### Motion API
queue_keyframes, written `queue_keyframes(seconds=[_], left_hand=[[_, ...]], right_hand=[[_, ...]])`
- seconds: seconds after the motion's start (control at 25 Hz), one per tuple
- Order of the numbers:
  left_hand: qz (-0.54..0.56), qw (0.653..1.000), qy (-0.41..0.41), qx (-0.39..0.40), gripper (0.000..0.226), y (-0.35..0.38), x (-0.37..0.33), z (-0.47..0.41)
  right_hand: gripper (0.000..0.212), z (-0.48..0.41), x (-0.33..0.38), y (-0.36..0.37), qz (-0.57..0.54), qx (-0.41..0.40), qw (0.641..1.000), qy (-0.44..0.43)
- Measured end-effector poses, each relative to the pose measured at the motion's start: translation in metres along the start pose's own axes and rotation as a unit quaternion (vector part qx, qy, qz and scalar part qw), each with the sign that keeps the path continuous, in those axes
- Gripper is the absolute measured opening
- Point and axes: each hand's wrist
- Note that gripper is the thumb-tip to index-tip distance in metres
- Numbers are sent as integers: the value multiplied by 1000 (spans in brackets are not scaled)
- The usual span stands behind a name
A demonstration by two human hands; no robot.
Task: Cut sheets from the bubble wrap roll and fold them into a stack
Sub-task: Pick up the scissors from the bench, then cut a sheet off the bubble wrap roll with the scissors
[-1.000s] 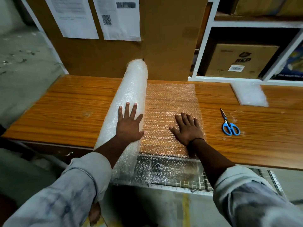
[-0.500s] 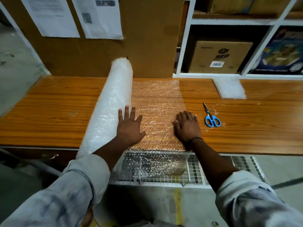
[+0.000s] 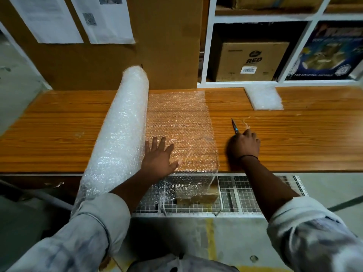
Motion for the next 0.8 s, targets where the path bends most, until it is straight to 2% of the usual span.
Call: queue_keyframes(seconds=[0.12,0.24,0.44,0.52,0.64,0.72,0.8], left_hand=[[33,999,11,-12,80,8,-6,18],[43,998,32,-28,85,21,-11,43],[-108,985,122,-49,112,53,-17,82],[-114,983,125,-72,109,63,-12,92],[-126,970,139,-154,74,73,3,105],[-113,963,165,-183,56,72,11,107],[-90,958,197,-187,41,67,17,110]], right_hand=[[35,9,3,-5,-16,12,1000,12],[34,14,8,-15,-62,66,996,27],[34,38,20,-22,-137,101,985,-22],[35,56,29,-25,-223,111,968,-22],[33,93,45,-30,-406,126,905,18],[35,124,56,-33,-547,154,822,42],[40,165,66,-37,-675,194,710,58]])
Point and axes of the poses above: each hand's wrist, its own z-axis away from the middle knuckle, its own y-axis out of the palm, x = y × z, and after that the axes turned 2 degrees about x, right-handed
